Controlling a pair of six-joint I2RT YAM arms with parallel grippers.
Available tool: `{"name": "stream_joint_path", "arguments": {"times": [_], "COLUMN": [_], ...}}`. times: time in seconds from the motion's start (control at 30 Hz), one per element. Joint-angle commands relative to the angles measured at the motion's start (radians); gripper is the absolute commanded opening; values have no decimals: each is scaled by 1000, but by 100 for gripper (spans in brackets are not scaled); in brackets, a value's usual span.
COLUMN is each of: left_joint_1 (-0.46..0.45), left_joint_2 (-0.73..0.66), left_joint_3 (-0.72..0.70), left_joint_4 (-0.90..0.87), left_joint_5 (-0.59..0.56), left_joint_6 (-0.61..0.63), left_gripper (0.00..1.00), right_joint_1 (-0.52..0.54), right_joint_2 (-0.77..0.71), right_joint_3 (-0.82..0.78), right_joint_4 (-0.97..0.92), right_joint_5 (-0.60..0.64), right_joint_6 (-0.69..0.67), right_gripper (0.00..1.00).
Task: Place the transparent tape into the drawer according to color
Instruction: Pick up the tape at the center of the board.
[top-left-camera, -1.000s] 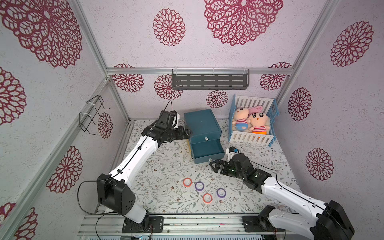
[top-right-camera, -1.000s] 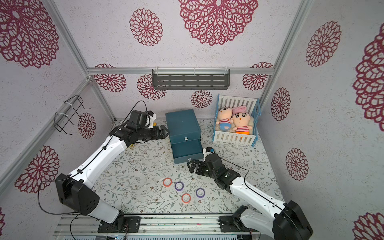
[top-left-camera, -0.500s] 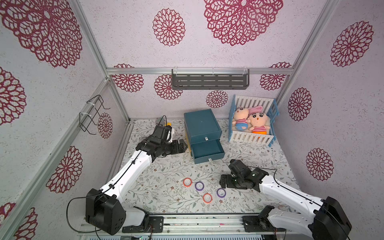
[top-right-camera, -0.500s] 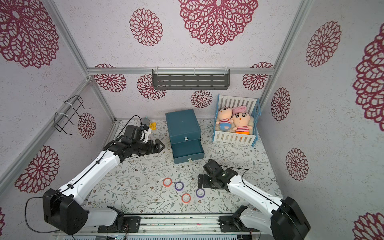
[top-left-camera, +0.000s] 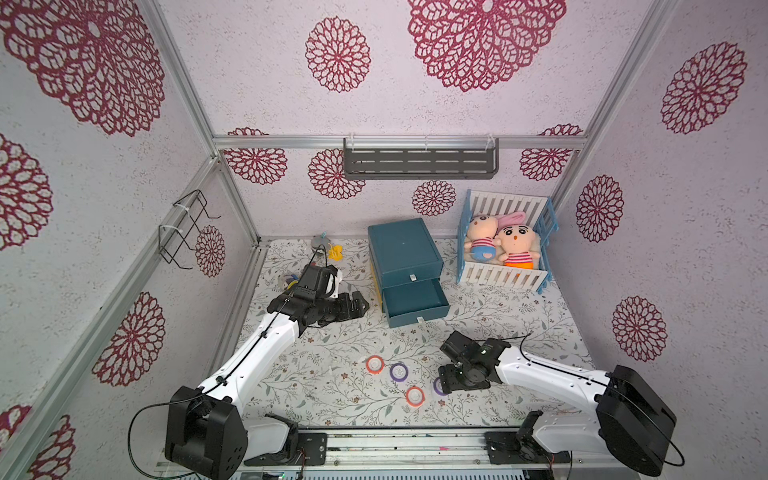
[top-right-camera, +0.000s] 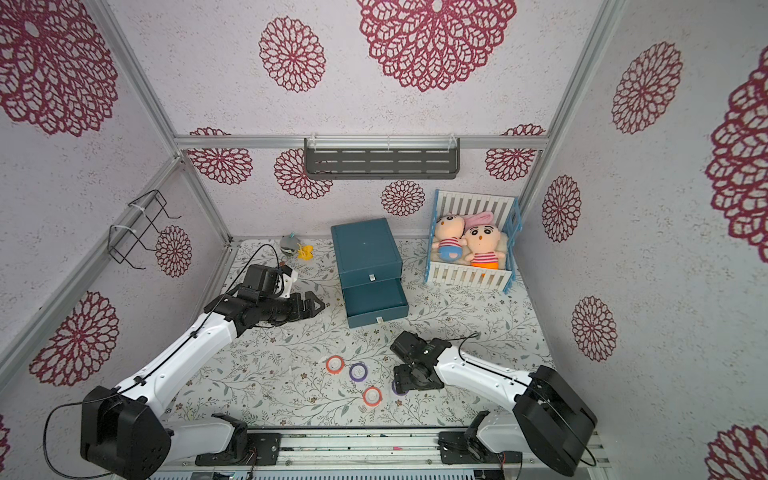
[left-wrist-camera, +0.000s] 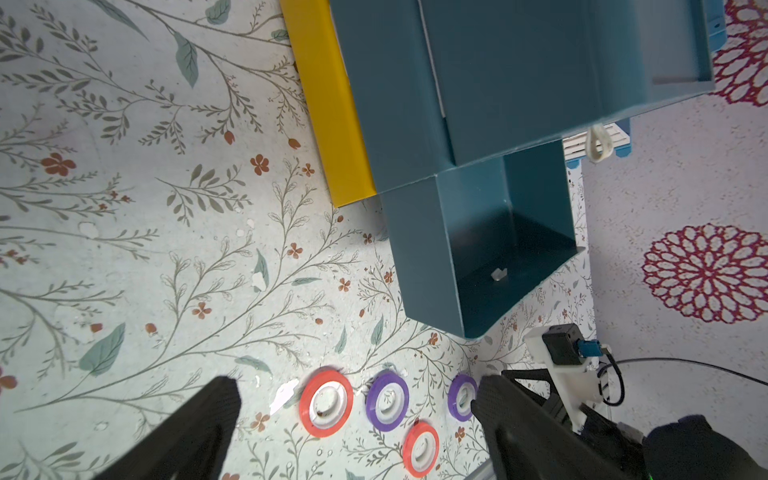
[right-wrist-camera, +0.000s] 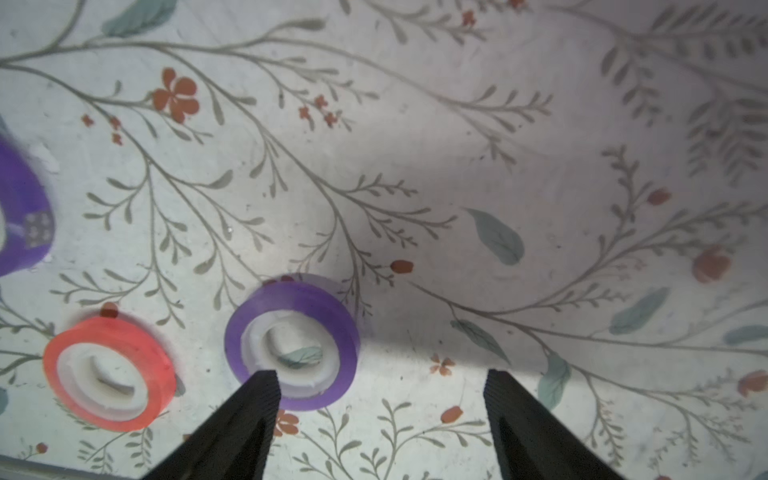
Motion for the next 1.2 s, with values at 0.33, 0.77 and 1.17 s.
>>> {"name": "stream_joint_path", "arguments": {"times": [0.33,0.77,1.17], "left_joint_1": [28,40,46], "left_joint_2": [-30,-22,-17], "left_joint_3": [-19,-18,-18], "left_joint_4": [37,32,31], "left_joint_5": [28,35,44], "left_joint_6": [5,14,24], "left_gripper": [97,97,97], "right_joint_1": [40,64,74], "right_joint_2": [64,96,157], "right_joint_3": [67,52,40], "right_joint_4": [-10,22,36], "right_joint_5": [86,56,31], "right_joint_6": [6,15,-3], "right_gripper": [69,54,40]}}
